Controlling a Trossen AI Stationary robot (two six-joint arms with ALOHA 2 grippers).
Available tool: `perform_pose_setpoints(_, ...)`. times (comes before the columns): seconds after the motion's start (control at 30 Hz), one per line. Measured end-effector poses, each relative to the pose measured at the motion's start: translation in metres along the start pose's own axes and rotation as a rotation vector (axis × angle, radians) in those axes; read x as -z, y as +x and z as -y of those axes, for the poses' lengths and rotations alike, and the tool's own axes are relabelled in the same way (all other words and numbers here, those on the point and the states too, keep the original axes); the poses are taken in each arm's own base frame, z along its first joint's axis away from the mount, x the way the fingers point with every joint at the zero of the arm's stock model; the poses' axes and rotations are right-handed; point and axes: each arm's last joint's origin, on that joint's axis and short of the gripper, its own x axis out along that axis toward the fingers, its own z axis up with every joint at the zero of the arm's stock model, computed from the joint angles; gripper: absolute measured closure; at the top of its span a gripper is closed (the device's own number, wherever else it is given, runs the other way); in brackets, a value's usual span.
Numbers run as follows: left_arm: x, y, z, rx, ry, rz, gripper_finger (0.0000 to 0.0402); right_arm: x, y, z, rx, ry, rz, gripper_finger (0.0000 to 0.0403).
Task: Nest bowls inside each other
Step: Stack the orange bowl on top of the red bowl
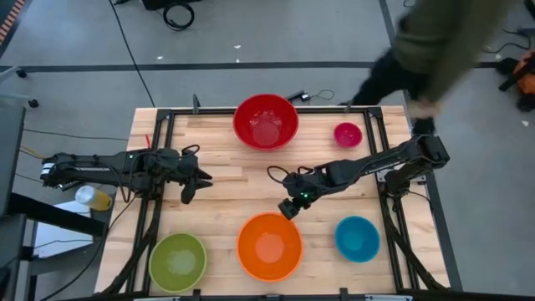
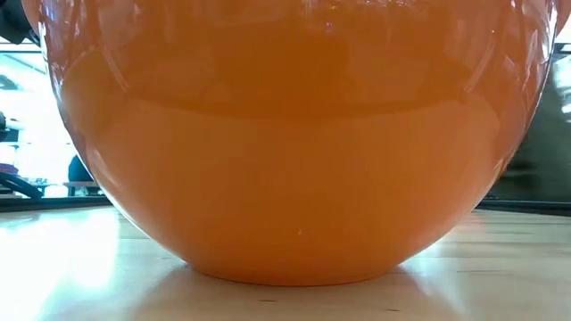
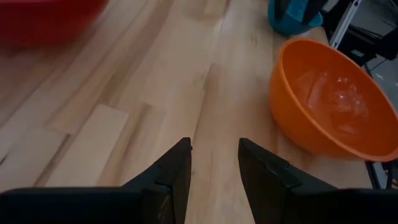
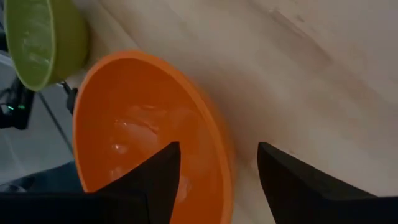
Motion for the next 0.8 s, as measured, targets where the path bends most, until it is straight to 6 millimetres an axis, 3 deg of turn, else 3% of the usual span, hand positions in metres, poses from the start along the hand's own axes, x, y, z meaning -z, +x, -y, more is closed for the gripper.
perform_pose_setpoints(0.4,0.0,0.0,0.0,0.0,0.041,0.0,0.0267,0.012,-0.009,-0.029,-0.071,-0.367,0.006,0.0185)
perform_pose_setpoints(0.8,0.0,0.0,0.0,-0.001,0.114,0.002,0.0267,0.023,0.034,-0.031,0.02,-0.499,-0.035,0.0178)
